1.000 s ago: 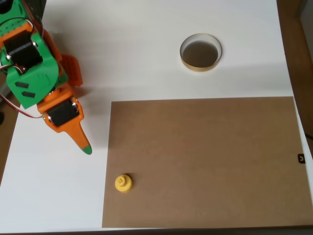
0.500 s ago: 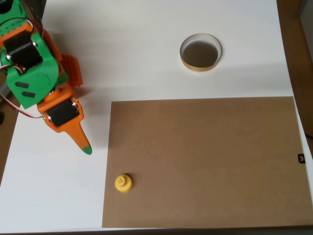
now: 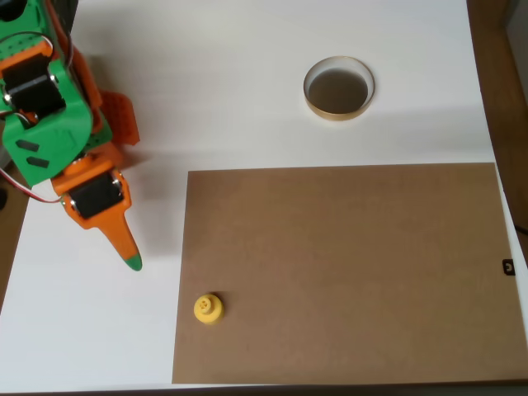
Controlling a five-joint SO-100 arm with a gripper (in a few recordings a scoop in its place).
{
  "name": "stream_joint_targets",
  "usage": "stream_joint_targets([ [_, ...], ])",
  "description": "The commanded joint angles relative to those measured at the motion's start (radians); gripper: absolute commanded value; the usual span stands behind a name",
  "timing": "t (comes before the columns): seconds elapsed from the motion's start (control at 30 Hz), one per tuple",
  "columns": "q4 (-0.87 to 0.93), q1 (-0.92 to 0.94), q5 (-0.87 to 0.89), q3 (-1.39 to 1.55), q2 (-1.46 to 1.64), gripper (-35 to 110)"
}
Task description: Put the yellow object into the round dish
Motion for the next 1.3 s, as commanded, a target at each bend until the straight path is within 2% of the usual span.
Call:
stream_joint_targets([
  [0.0, 0.028, 0.002, -0.038, -0.046, 0.034, 7],
  [0.37, 0.035, -0.097, -0.046, -0.172, -0.008, 21],
  [0.7, -0.048, -0.127, -0.012, -0.422, -0.457, 27],
  [1.27, 0.034, -0.158, 0.015, -0.822, -1.060, 33],
])
